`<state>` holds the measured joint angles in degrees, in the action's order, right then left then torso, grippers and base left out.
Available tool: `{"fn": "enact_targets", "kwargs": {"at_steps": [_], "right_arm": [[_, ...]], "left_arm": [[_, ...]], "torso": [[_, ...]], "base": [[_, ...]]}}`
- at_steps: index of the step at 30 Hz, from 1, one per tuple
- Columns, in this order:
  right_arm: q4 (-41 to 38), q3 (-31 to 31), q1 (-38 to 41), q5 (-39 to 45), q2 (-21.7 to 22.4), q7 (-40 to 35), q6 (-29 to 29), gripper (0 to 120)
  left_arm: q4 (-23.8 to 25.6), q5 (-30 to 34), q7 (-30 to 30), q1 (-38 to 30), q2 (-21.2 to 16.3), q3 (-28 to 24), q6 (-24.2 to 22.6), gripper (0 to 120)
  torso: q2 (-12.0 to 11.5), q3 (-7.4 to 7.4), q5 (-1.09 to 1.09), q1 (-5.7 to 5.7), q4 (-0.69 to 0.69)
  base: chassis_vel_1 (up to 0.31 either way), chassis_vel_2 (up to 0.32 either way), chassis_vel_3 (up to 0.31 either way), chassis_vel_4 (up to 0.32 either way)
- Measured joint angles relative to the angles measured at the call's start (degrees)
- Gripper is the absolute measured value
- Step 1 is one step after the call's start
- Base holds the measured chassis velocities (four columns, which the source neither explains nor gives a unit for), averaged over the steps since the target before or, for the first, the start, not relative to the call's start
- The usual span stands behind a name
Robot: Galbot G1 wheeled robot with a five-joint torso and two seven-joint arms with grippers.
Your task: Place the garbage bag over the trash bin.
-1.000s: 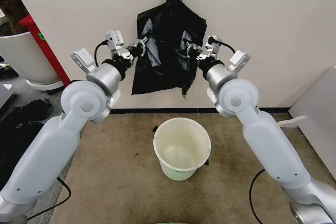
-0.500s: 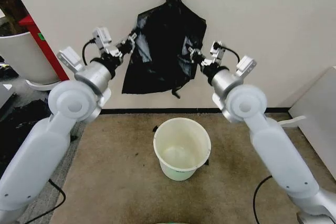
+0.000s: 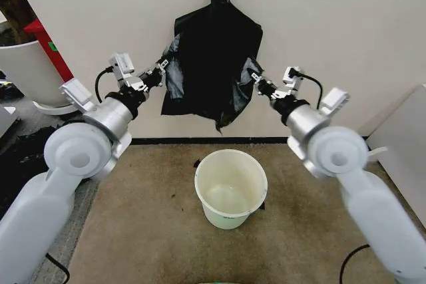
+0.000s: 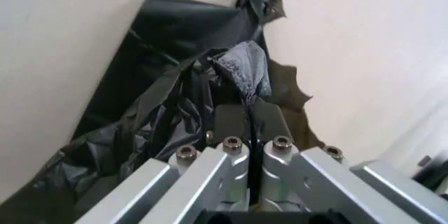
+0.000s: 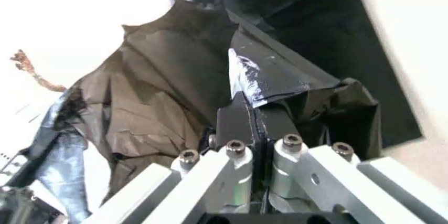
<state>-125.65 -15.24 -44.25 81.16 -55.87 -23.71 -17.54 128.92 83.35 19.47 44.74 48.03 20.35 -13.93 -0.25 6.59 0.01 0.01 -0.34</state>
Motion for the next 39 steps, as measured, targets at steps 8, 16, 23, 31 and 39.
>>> {"fn": "enact_targets", "kwargs": {"at_steps": [8,16,23,31,39], "right_arm": [[-8.59,-7.43,-6.47,2.86,3.99,0.21,0.03,0],[-15.61,-10.57,-9.13,7.12,8.43,-0.41,0.19,0],[-18.04,-16.59,-11.46,13.58,11.03,-2.57,-0.89,0],[-17.92,-16.96,-16.8,13.0,8.5,-4.13,-3.05,0],[-17.76,-15.03,-17.36,11.33,6.33,-4.68,-3.84,0]], "left_arm": [[5.37,4.53,-2.33,3.65,-2.47,3.65,-0.36,0],[9.57,13.06,-5.7,4.14,-6.44,4.21,-0.78,0],[12.95,19.49,-5.78,4.44,-9.32,3.49,-0.51,0],[13.27,18.17,-6.33,10.93,-6.01,2.58,-0.15,0],[8.31,14.37,-9.54,11.9,-1.85,-0.48,-0.08,0]], "torso": [[0.0,-0.01,0.0,0.0,-0.01],[0.0,-0.01,0.0,0.0,-0.01],[0.0,0.0,-0.01,0.0,-0.01],[0.0,0.0,0.0,0.0,0.0],[0.0,0.01,-0.01,0.0,0.0]], "base": [[0.0,0.0,0.0,0.0],[0.0,0.0,0.0,0.0],[0.0,0.0,0.0,0.0],[0.0,0.0,0.0,0.0],[0.0,0.0,0.0,0.0]]}}
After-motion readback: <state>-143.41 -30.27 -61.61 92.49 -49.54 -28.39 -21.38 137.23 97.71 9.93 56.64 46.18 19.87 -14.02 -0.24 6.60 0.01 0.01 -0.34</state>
